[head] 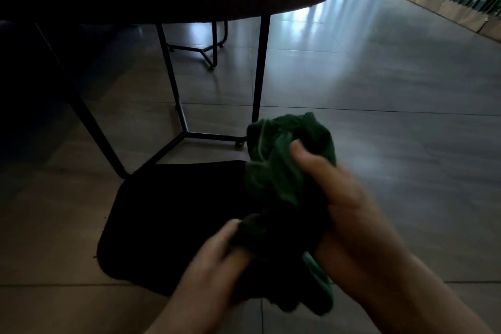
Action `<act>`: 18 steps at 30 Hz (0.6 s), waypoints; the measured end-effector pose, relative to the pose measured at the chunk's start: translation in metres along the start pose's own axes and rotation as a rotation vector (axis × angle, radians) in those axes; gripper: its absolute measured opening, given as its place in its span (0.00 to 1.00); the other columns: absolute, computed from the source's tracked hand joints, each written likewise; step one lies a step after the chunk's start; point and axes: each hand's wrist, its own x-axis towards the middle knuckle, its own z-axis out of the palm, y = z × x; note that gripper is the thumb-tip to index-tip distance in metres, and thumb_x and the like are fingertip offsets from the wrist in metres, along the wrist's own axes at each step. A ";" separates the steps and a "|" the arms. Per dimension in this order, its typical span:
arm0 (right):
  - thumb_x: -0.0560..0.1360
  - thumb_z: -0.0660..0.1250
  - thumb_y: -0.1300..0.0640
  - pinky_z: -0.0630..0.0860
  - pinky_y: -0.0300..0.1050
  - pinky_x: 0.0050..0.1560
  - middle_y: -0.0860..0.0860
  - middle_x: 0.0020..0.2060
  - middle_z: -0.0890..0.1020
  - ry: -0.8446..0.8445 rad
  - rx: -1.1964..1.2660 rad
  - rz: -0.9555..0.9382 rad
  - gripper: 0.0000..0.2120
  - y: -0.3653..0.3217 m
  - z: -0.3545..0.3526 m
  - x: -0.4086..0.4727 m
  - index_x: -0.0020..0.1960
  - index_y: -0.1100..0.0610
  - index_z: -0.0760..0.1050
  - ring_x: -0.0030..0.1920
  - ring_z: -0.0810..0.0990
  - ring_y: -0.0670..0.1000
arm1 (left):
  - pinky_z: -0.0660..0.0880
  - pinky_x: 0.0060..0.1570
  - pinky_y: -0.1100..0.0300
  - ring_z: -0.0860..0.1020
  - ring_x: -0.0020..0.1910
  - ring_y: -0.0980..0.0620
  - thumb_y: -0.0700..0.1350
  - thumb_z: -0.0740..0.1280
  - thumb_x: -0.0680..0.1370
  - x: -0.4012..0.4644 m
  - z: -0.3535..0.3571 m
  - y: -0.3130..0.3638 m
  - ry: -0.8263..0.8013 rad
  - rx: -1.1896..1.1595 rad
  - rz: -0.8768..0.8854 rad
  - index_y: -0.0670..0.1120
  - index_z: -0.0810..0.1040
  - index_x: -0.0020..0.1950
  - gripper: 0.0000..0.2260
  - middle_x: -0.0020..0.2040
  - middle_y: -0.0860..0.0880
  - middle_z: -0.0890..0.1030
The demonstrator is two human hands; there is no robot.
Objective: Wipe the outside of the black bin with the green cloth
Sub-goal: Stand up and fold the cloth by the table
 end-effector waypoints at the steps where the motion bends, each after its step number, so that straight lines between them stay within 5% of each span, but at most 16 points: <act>1: 0.75 0.71 0.55 0.85 0.51 0.51 0.59 0.55 0.86 0.031 -0.069 -0.011 0.18 0.003 -0.006 0.003 0.63 0.58 0.79 0.53 0.86 0.58 | 0.82 0.50 0.52 0.87 0.47 0.51 0.41 0.72 0.68 0.004 -0.006 0.008 0.091 -0.011 0.035 0.55 0.88 0.45 0.11 0.48 0.49 0.88; 3: 0.75 0.69 0.58 0.84 0.47 0.52 0.57 0.55 0.86 0.052 -0.213 -0.040 0.17 0.011 -0.016 0.008 0.64 0.56 0.78 0.56 0.86 0.56 | 0.83 0.43 0.52 0.87 0.47 0.47 0.44 0.68 0.64 0.003 -0.025 0.013 0.104 -0.171 0.128 0.52 0.87 0.51 0.17 0.52 0.44 0.87; 7: 0.77 0.71 0.59 0.82 0.43 0.56 0.53 0.58 0.85 -0.023 -0.333 0.010 0.18 0.032 -0.024 0.009 0.65 0.49 0.76 0.60 0.84 0.53 | 0.83 0.48 0.55 0.84 0.59 0.43 0.38 0.68 0.63 -0.005 -0.023 0.028 0.047 -0.252 0.247 0.49 0.81 0.64 0.29 0.61 0.41 0.83; 12: 0.77 0.74 0.61 0.79 0.57 0.64 0.55 0.64 0.82 -0.100 -0.218 0.165 0.24 0.051 -0.020 -0.010 0.69 0.44 0.75 0.66 0.81 0.58 | 0.78 0.54 0.68 0.81 0.61 0.60 0.45 0.77 0.70 -0.029 -0.009 0.039 0.153 0.450 0.433 0.64 0.73 0.71 0.32 0.63 0.59 0.82; 18: 0.75 0.74 0.66 0.82 0.50 0.51 0.59 0.58 0.84 -0.018 -0.291 0.196 0.23 0.043 0.000 -0.046 0.67 0.50 0.78 0.59 0.84 0.60 | 0.72 0.64 0.64 0.74 0.69 0.57 0.46 0.76 0.74 -0.064 -0.009 0.052 0.122 0.961 0.477 0.60 0.73 0.71 0.27 0.67 0.60 0.76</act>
